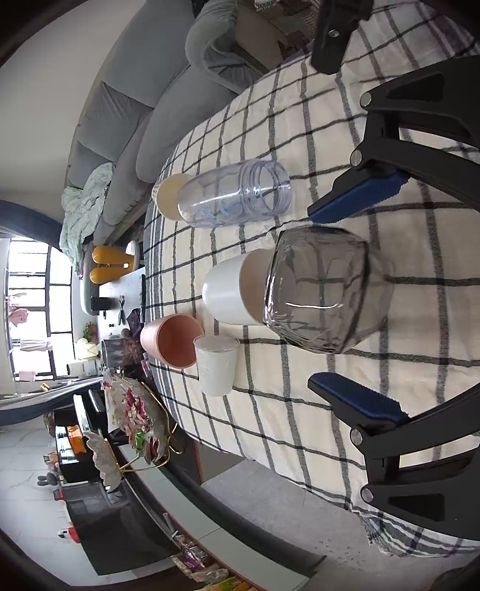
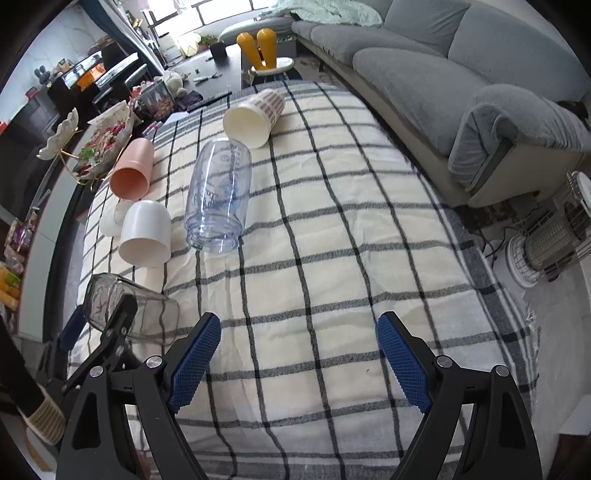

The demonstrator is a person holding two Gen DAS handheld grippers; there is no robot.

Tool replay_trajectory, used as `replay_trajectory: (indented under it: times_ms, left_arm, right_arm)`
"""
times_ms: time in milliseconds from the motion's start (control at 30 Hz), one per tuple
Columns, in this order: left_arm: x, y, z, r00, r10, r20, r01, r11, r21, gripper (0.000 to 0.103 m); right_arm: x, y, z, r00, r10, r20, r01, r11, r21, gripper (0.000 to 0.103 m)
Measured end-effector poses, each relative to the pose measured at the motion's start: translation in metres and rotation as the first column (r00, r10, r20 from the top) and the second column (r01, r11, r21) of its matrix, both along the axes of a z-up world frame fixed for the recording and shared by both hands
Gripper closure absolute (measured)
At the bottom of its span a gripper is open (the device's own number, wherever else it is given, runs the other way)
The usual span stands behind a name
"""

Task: Flip cup upside down
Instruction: 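Lower the clear glass cup rim-down onto the cloth and open the left gripper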

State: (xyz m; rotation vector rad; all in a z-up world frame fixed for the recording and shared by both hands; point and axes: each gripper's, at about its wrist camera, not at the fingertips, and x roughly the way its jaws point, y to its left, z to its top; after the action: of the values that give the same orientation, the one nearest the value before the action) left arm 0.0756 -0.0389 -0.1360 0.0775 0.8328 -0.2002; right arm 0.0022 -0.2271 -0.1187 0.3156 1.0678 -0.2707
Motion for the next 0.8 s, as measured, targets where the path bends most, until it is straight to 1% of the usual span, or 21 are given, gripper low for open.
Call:
replay_trajectory:
  times_ms: [133, 267, 400, 633, 800]
  left_arm:
    - [-0.007, 0.002, 0.009, 1.000, 0.000, -0.003, 0.000, 1.000, 0.007, 0.018]
    - [-0.012, 0.007, 0.026, 1.000, 0.014, 0.008, -0.014, 1.000, -0.001, 0.016]
    - [-0.016, 0.013, 0.043, 0.999, 0.037, 0.026, -0.037, 0.999, 0.013, 0.014]
    - [-0.022, 0.024, 0.063, 0.998, 0.059, 0.022, -0.059, 0.998, -0.006, 0.012]
    - [-0.024, 0.028, 0.072, 0.997, 0.074, 0.028, -0.074, 0.997, -0.009, 0.010]
  right_arm:
    - [-0.003, 0.003, 0.010, 0.999, 0.005, 0.044, -0.003, 0.999, -0.049, 0.016]
    - [-0.006, 0.008, 0.019, 0.996, 0.013, 0.086, -0.005, 0.996, -0.092, 0.016]
    - [-0.010, 0.014, 0.029, 0.990, 0.022, 0.137, -0.004, 0.992, -0.130, 0.016]
    - [-0.018, 0.030, 0.050, 0.965, 0.052, 0.255, 0.008, 0.974, -0.228, 0.016]
    - [-0.023, 0.041, 0.061, 0.949, 0.063, 0.310, 0.030, 0.958, -0.285, 0.016]
